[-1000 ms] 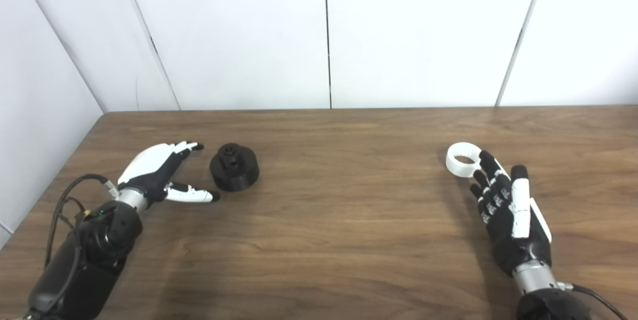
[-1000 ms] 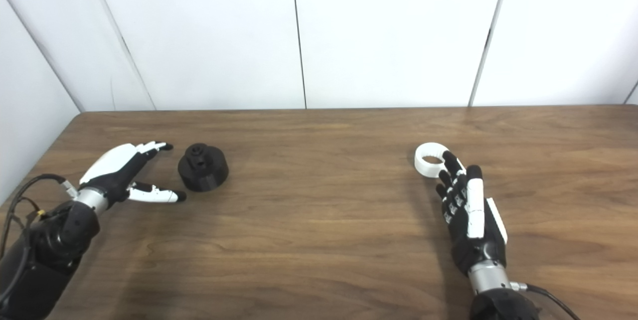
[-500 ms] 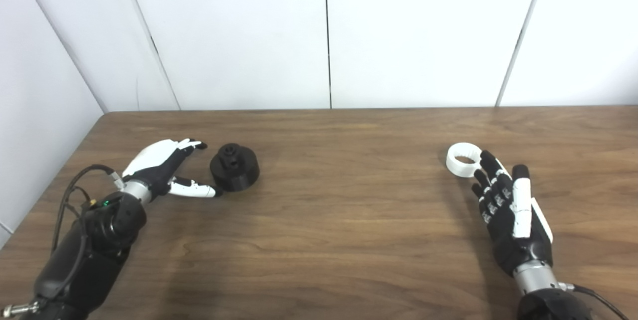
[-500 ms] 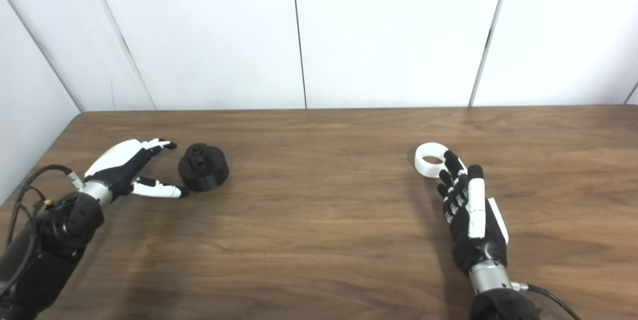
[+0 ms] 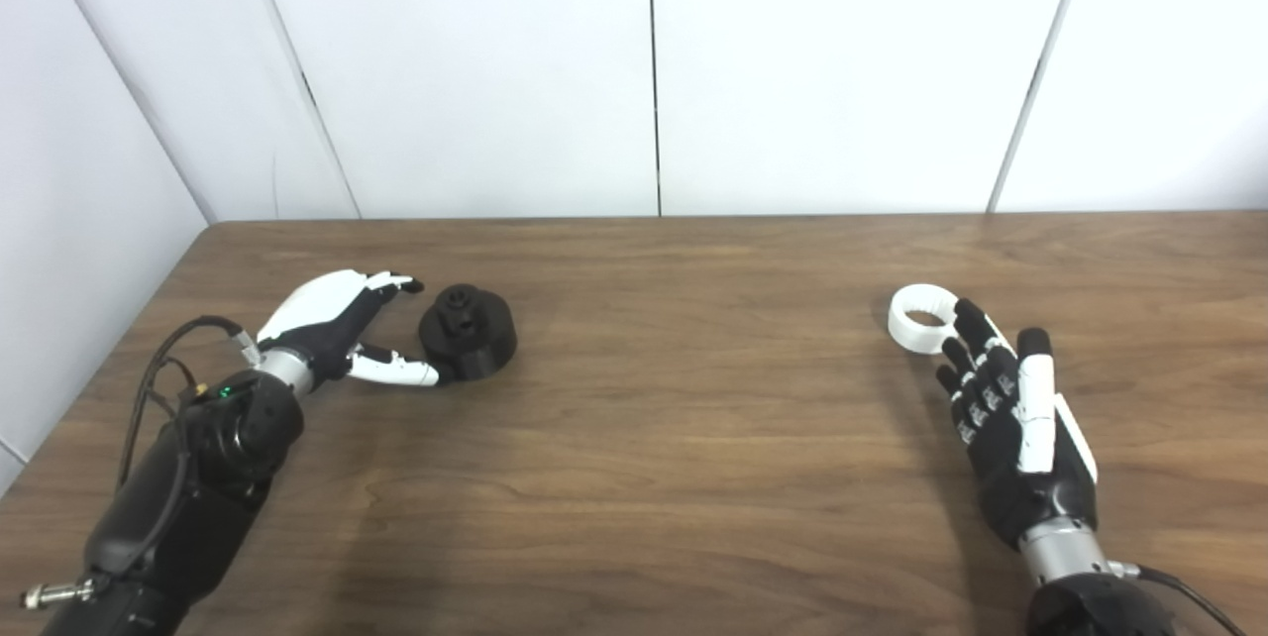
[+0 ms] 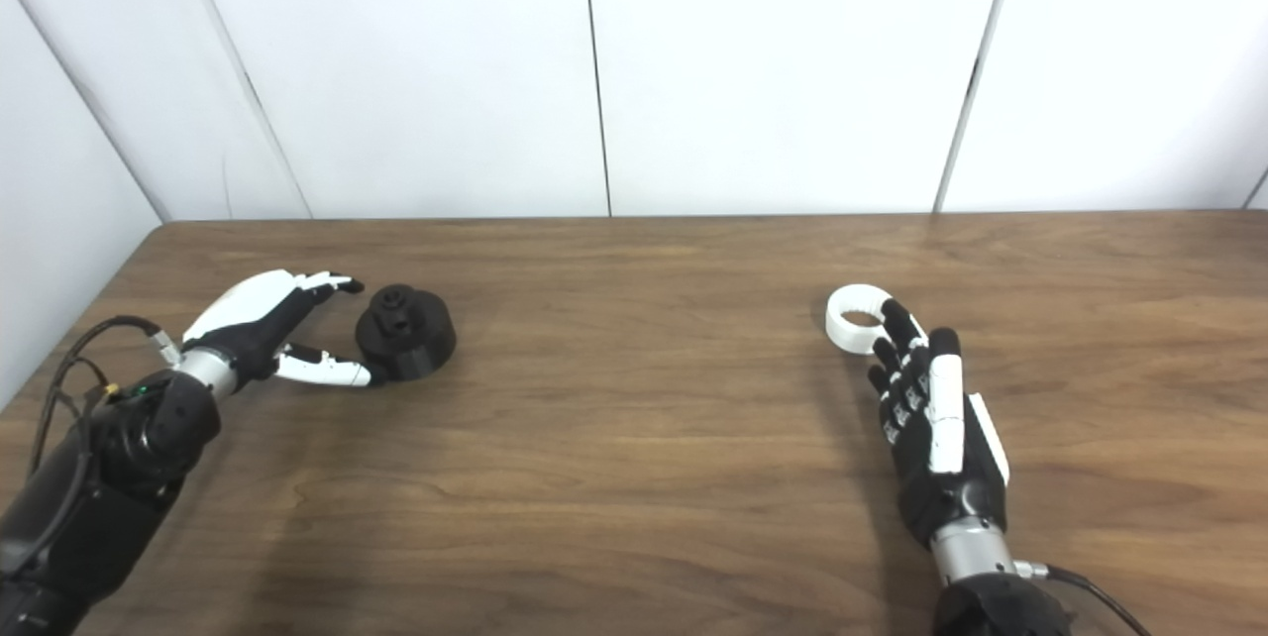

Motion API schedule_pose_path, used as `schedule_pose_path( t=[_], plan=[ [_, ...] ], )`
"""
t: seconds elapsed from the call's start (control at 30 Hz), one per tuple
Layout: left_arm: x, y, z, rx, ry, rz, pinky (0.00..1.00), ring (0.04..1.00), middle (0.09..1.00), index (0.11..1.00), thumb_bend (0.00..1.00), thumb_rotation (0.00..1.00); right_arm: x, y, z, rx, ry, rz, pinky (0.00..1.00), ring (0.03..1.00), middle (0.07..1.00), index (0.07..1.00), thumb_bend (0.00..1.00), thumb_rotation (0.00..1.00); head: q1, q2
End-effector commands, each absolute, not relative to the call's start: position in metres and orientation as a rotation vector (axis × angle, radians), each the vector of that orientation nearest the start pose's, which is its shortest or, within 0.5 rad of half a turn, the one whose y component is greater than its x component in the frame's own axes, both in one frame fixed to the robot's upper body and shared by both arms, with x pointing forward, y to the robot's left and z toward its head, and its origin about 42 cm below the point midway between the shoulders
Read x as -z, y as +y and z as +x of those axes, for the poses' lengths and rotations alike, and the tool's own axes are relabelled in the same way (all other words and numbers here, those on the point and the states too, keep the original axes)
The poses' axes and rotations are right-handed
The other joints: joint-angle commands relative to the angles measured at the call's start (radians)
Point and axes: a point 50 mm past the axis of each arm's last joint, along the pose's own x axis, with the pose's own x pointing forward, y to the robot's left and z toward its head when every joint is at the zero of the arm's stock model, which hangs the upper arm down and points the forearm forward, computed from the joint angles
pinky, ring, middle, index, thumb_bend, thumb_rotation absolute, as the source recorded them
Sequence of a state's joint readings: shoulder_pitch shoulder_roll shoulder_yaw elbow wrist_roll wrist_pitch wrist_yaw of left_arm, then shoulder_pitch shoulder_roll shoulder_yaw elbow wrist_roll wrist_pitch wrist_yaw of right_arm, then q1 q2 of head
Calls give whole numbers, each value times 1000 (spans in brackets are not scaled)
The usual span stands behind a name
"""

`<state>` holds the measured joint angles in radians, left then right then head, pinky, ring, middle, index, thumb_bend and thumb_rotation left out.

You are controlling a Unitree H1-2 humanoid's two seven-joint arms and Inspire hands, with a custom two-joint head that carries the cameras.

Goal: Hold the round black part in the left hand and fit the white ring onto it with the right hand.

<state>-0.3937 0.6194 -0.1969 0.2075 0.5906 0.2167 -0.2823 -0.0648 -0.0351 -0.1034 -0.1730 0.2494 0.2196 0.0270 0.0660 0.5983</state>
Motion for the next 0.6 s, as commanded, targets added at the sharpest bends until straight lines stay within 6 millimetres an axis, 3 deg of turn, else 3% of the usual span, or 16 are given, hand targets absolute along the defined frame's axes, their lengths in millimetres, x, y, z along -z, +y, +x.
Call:
schedule_pose_path(
  t=[0.0, 0.57],
  plan=[
    [-223, 371, 417, 127, 109, 1260, 962, 1000, 985, 894, 1000, 478, -166, -237, 305, -5, -125, 211, 1000, 993, 989, 927, 623, 1000, 1, 1],
    [-224, 361, 427, 160, 116, 1264, 965, 1000, 982, 871, 1000, 501, -166, -238, 303, 6, -124, 221, 1000, 994, 991, 927, 637, 1000, -8, 0]
  ],
)
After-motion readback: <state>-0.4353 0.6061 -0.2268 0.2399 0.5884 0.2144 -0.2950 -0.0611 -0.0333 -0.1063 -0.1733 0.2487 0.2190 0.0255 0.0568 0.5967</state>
